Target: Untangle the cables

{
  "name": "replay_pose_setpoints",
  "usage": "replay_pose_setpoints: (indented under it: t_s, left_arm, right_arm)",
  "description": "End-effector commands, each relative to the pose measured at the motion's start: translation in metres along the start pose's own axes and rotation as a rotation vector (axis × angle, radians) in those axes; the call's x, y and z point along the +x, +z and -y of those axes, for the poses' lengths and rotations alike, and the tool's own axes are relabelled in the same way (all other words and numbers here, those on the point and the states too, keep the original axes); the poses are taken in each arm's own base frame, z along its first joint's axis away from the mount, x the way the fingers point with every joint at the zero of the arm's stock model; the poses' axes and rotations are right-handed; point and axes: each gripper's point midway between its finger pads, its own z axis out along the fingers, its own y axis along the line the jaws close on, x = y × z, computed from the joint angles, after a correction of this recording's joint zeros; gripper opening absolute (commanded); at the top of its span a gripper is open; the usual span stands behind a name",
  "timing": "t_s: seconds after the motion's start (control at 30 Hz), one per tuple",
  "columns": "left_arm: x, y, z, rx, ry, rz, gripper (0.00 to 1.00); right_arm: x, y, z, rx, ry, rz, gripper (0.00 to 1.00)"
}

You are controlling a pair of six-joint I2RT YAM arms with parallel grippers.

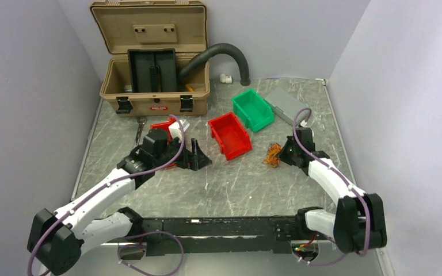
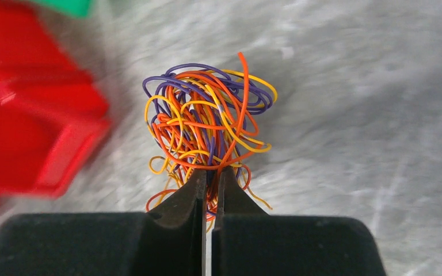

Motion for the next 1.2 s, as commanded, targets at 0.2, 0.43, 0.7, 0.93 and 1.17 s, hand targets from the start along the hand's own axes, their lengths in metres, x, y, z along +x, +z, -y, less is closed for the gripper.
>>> replay_pose_setpoints:
  t_s: [0.2,0.43,0.7,0.93,1.17]
  left_arm:
    - [-0.022,0.037,0.037,0.114,0.032,0.015,0.99]
    - [-0.014,0.064,0.049,0.164,0.032,-0.041,0.96]
    - [-0.003,0.089,0.056,0.169,0.041,-0.078,0.78]
    - [0.005,0.110,0.062,0.185,0.026,-0.101,0.61]
    - [0.008,0.126,0.050,0.134,0.011,-0.109,0.00]
  right_arm:
    - [0.025,-0.075,-0.128,-0.605,-0.118,-0.019,0.00]
    - [0.053,-0.095,-0.155,-0.740,-0.149,-0.041,0.00]
    - [0.059,-0.104,-0.161,-0.782,-0.153,-0.055,0.00]
    - [0.060,-0.109,-0.162,-0.794,-0.152,-0.055,0.00]
    - [0.063,-0.108,-0.155,-0.782,-0.121,-0.050,0.00]
